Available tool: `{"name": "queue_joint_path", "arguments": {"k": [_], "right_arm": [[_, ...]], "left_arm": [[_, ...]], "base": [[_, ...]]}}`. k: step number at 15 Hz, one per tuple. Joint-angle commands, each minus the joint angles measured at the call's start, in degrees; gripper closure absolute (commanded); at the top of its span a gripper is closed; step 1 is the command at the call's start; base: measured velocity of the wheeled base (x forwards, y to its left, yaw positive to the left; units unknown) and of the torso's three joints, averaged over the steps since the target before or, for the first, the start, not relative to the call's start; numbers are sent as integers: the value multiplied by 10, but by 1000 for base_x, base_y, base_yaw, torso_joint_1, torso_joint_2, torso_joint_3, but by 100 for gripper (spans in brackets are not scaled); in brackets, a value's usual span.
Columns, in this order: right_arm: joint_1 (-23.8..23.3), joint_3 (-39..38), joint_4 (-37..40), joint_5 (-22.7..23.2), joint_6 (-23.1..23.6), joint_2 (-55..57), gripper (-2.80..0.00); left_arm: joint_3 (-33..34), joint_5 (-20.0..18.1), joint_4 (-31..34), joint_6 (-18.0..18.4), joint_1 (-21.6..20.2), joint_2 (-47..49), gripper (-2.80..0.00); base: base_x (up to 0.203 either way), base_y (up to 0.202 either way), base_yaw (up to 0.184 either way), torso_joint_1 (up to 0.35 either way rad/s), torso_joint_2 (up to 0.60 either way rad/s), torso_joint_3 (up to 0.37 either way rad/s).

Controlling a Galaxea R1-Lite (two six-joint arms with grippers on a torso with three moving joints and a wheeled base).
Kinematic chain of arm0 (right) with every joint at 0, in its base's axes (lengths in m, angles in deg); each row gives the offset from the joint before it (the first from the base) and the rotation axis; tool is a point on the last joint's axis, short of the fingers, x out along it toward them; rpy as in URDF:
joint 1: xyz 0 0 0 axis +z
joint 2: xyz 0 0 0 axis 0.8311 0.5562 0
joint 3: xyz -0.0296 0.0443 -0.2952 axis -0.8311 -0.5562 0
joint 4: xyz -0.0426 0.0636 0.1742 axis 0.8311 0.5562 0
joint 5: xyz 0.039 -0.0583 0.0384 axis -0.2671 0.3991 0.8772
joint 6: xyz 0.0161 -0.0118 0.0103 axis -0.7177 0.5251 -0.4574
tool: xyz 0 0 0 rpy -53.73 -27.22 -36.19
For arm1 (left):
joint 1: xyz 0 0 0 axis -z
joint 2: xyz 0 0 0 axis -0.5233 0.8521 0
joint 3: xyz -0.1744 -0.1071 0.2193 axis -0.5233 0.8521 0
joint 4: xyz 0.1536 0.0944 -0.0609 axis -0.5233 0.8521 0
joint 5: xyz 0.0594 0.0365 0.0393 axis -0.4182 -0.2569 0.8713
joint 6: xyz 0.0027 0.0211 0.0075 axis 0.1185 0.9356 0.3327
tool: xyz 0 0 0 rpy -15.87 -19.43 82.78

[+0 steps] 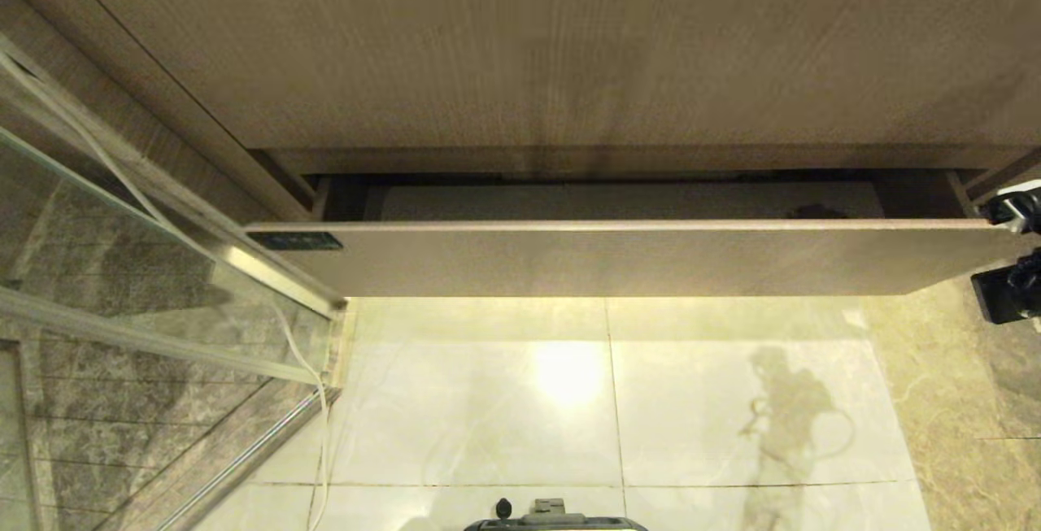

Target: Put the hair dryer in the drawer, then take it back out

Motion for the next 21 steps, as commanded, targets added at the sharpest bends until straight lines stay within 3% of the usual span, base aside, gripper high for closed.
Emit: {"name": "queue_joint_path", "arguments": {"k": [1, 4, 9, 16, 18, 21], "right_arm": [[4, -2, 50, 0, 10, -15, 0], [4, -7, 124, 0, 18, -33, 0], [12, -55, 150, -4, 13, -78, 0], [50, -253, 151, -12, 15, -316, 0], [66, -312, 142, -37, 10, -391, 0], [127, -405, 117, -61, -49, -521, 0]], "left_arm": [[0, 0, 0, 0, 0, 0, 0], [0, 0, 0, 0, 0, 0, 0], [0, 0, 0, 0, 0, 0, 0], [0, 0, 0, 0, 0, 0, 0], [0, 0, 0, 0, 0, 0, 0], [0, 0, 0, 0, 0, 0, 0]], "base": [[0, 0, 0, 0, 0, 0], [0, 0, 0, 0, 0, 0], [0, 0, 0, 0, 0, 0], [0, 0, 0, 0, 0, 0], [0, 0, 0, 0, 0, 0], [0, 0, 0, 0, 0, 0]]}}
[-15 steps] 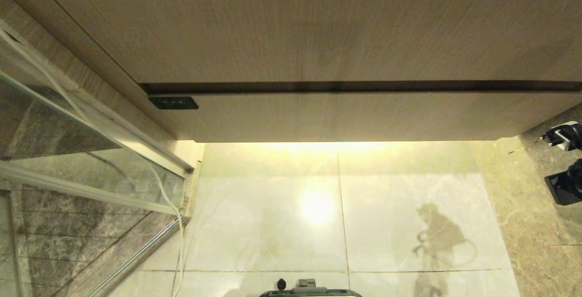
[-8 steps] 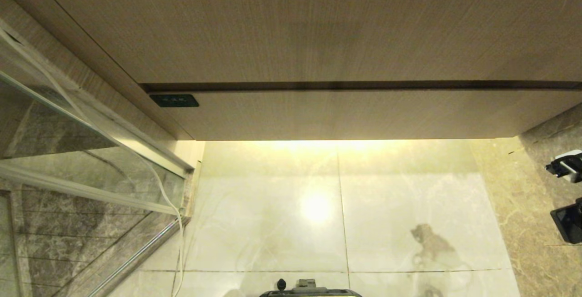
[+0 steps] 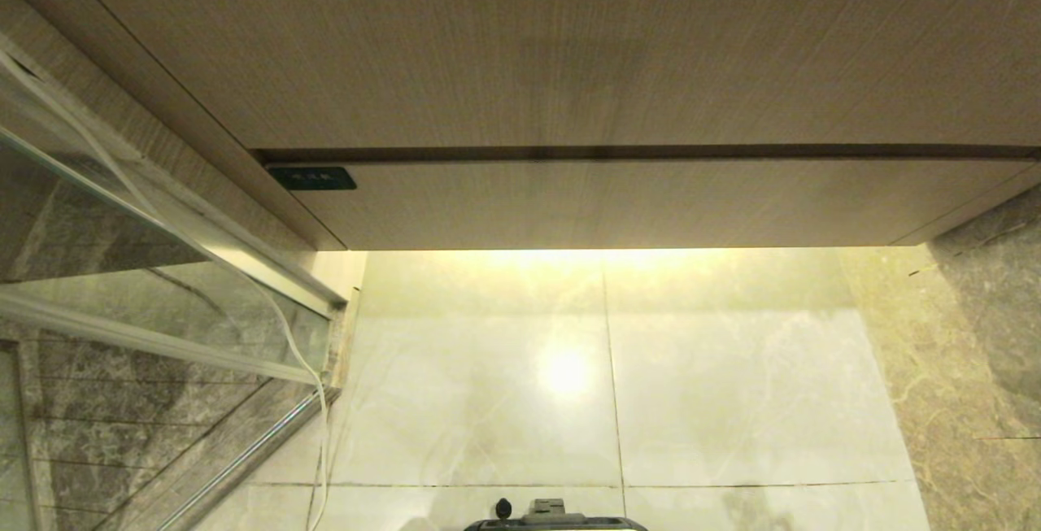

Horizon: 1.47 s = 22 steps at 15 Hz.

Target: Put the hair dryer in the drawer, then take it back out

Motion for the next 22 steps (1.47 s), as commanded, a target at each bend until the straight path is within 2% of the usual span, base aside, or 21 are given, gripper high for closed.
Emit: {"name": "queue_joint_path", "arguments": {"k": [1, 4, 5, 7, 10, 11, 15, 18, 19, 22], "right_arm": [[38, -51, -7, -5, -25, -134, 0], [103, -83, 14, -4, -74, -286, 0], [133, -89, 24, 11, -94, -321, 0], [158, -97, 43, 83, -155, -339, 0], [158, -97, 60, 109, -171, -340, 0], [141, -93, 55, 125, -176, -344, 0], [107, -93, 95, 126, -171, -424, 0], [107, -96, 104, 126, -200, -498, 0], [107, -97, 114, 125, -217, -504, 0], [107, -97, 115, 125, -229, -503, 0]], "left_arm": [[0, 0, 0, 0, 0, 0, 0], [0, 0, 0, 0, 0, 0, 0], [0, 0, 0, 0, 0, 0, 0], [0, 0, 0, 0, 0, 0, 0], [0, 0, 0, 0, 0, 0, 0], [0, 0, 0, 0, 0, 0, 0], [0, 0, 0, 0, 0, 0, 0], [0, 0, 0, 0, 0, 0, 0], [0, 0, 0, -1, 0, 0, 0], [0, 0, 0, 0, 0, 0, 0]], "base": [[0, 0, 0, 0, 0, 0], [0, 0, 0, 0, 0, 0], [0, 0, 0, 0, 0, 0], [0, 0, 0, 0, 0, 0], [0, 0, 0, 0, 0, 0], [0, 0, 0, 0, 0, 0], [0, 0, 0, 0, 0, 0], [0, 0, 0, 0, 0, 0], [0, 0, 0, 0, 0, 0], [0, 0, 0, 0, 0, 0]]}}
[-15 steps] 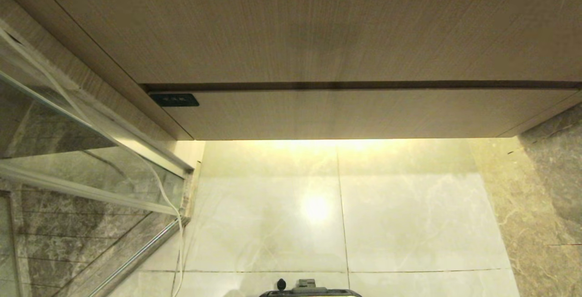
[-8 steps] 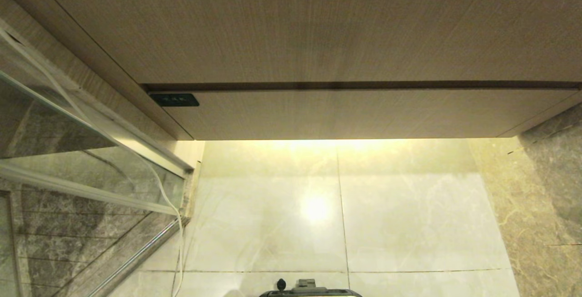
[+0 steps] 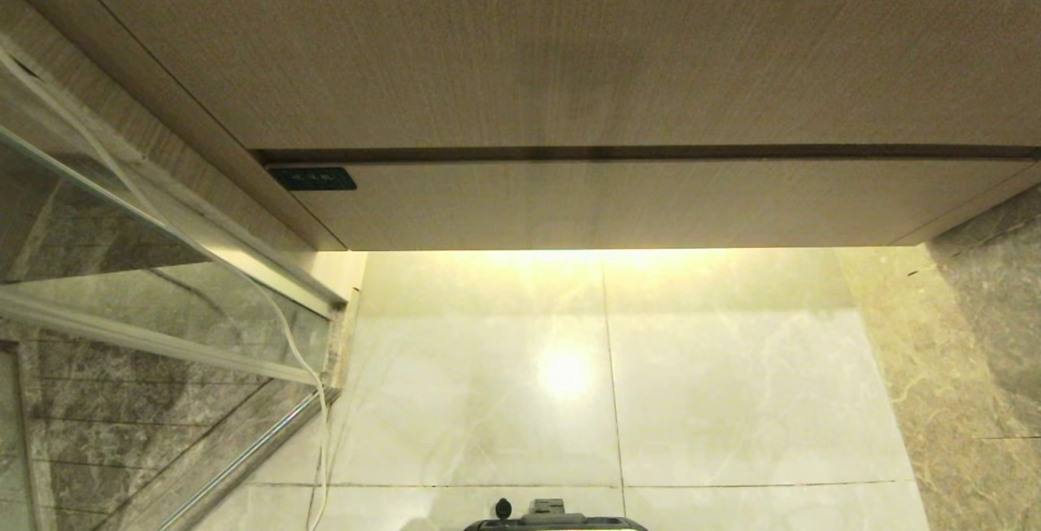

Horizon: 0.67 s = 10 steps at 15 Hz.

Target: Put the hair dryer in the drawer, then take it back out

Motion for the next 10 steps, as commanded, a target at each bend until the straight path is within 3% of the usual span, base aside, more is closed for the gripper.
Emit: {"name": "queue_joint_path", "arguments": {"k": [1, 10], "right_arm": [[0, -1, 0, 0, -4, -6, 0], [0, -1, 0, 0, -5, -7, 0]], "left_arm": [[0, 0, 0, 0, 0, 0, 0], [0, 0, 0, 0, 0, 0, 0]], "base": [[0, 0, 0, 0, 0, 0], [0, 0, 0, 0, 0, 0]]}}
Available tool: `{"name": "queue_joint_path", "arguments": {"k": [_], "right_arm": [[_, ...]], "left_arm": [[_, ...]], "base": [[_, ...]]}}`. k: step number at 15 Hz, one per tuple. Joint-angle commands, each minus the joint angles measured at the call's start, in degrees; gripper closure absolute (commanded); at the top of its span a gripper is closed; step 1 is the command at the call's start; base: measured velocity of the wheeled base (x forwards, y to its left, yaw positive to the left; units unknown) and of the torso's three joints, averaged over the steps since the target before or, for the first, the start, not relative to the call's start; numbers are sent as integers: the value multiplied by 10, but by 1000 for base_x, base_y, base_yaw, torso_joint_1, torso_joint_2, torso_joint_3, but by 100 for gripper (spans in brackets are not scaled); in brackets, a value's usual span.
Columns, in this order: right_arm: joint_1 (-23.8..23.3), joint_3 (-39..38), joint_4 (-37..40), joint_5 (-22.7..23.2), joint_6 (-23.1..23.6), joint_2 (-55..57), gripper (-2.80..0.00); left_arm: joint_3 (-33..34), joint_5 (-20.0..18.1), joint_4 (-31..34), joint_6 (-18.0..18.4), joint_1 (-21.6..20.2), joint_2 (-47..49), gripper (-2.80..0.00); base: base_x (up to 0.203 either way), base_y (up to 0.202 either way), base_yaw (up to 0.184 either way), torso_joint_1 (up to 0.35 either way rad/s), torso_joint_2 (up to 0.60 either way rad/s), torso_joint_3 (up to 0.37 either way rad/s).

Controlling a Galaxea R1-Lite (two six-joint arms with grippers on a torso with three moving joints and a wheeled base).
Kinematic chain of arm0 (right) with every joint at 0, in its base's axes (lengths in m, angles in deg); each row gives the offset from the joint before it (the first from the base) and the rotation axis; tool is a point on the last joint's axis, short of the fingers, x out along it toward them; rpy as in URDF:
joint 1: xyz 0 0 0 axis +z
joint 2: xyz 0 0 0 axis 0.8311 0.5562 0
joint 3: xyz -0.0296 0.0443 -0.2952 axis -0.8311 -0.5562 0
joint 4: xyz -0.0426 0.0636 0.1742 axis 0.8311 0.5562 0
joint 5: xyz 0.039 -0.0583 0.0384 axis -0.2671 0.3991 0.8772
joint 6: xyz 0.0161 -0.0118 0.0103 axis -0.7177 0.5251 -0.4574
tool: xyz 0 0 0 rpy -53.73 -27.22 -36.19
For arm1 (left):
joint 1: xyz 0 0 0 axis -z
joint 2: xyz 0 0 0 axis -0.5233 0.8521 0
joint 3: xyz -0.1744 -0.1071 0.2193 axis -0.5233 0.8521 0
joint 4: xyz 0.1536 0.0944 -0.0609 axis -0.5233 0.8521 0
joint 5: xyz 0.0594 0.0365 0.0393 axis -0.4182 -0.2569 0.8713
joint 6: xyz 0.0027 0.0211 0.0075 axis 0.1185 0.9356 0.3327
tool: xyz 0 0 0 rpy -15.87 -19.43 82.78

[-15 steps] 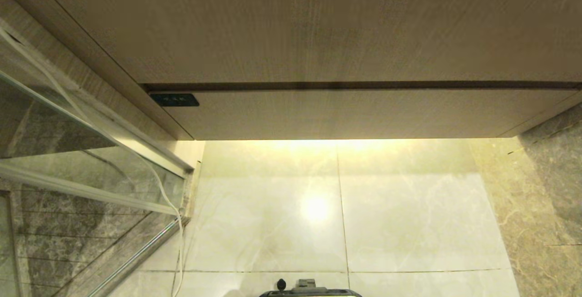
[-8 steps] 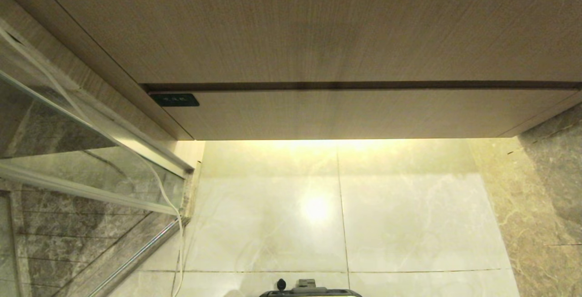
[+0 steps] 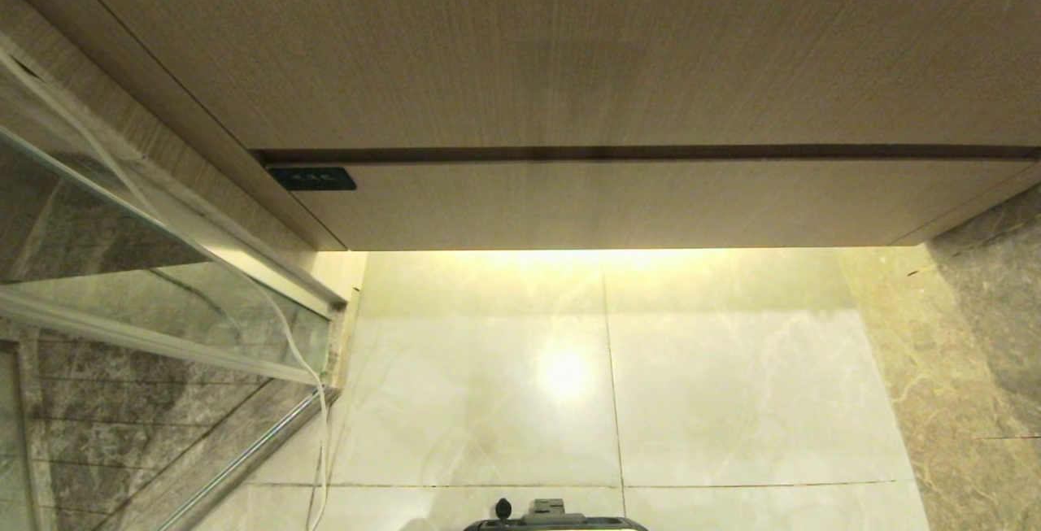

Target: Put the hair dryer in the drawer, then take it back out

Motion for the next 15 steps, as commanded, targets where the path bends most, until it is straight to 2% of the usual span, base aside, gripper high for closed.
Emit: {"name": "queue_joint_path", "arguments": {"k": [1, 15], "right_arm": [[0, 0, 1, 0, 1, 1, 0], [0, 1, -1, 0, 0, 1, 0]], "left_arm": [[0, 0, 0, -1, 0, 0, 0], [0, 0, 0, 0, 0, 0, 0]], "base": [[0, 0, 0, 0, 0, 0], [0, 0, 0, 0, 0, 0]]}}
